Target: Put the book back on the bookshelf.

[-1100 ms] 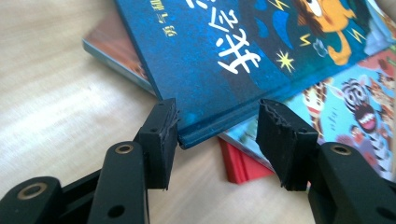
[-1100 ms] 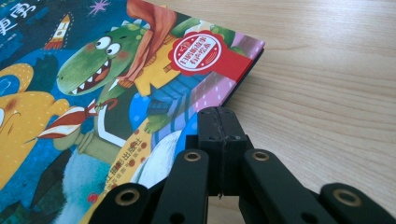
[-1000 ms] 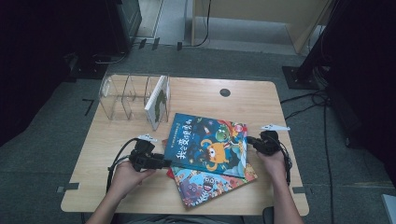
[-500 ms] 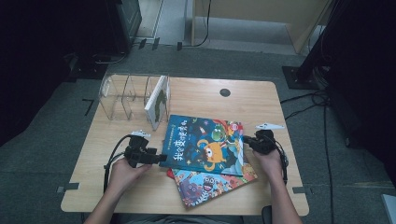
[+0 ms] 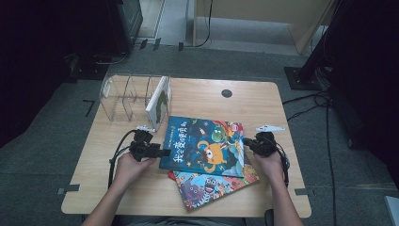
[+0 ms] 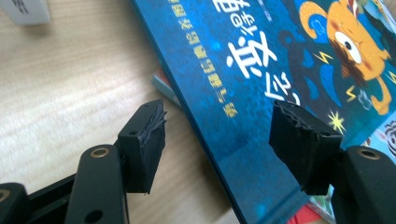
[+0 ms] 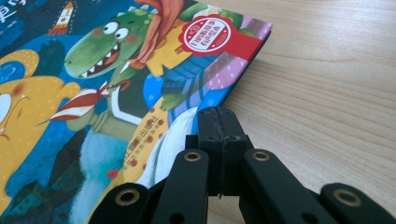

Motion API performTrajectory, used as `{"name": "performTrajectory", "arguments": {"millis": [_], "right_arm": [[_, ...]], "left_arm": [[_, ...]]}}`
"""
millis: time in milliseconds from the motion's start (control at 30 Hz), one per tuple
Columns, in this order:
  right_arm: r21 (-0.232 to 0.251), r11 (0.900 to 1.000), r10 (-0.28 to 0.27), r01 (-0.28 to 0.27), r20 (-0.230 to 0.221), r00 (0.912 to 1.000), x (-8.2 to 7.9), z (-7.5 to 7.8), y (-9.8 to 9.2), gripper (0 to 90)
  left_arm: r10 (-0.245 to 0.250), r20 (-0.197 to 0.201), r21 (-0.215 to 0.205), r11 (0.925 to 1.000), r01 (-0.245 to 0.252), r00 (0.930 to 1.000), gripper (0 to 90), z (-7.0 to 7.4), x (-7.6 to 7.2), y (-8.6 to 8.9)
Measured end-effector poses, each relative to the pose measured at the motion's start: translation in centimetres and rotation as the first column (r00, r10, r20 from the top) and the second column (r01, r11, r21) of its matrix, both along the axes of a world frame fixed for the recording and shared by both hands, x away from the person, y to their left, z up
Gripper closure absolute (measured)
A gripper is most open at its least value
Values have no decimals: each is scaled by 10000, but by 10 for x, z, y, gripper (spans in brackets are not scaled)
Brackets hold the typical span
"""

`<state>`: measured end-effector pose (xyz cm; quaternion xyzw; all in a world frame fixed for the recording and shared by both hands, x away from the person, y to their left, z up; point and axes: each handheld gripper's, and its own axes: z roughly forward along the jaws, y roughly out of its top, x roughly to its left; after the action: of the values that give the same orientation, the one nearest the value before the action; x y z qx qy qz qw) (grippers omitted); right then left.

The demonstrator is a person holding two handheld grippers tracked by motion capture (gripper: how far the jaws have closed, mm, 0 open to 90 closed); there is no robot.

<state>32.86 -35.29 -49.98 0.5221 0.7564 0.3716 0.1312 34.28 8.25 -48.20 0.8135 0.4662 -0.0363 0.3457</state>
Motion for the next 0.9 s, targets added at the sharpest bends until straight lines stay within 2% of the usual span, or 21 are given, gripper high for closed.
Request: {"name": "performTrajectory", "arguments": {"millis": [600, 667, 800, 900], "right_arm": [[-37, 10000, 88, -88, 95, 9999, -28, 2, 5, 900], [29, 10000, 80, -80, 121, 9999, -30, 2, 5, 900], [56, 10000, 75, -76, 138, 9999, -31, 2, 5, 900], [79, 9999, 98, -99, 171, 9998, -32, 2, 5, 900]], "left_arm": [[66, -355, 68, 10000, -64, 9993, 371, -3, 26, -10], [66, -303, 177, 9998, -61, 9995, 368, -2, 30, -14], [40, -465, 276, 9996, -27, 9989, 367, -4, 38, -21], [105, -680, 158, 9998, -94, 9976, 349, -7, 43, -24]]}}
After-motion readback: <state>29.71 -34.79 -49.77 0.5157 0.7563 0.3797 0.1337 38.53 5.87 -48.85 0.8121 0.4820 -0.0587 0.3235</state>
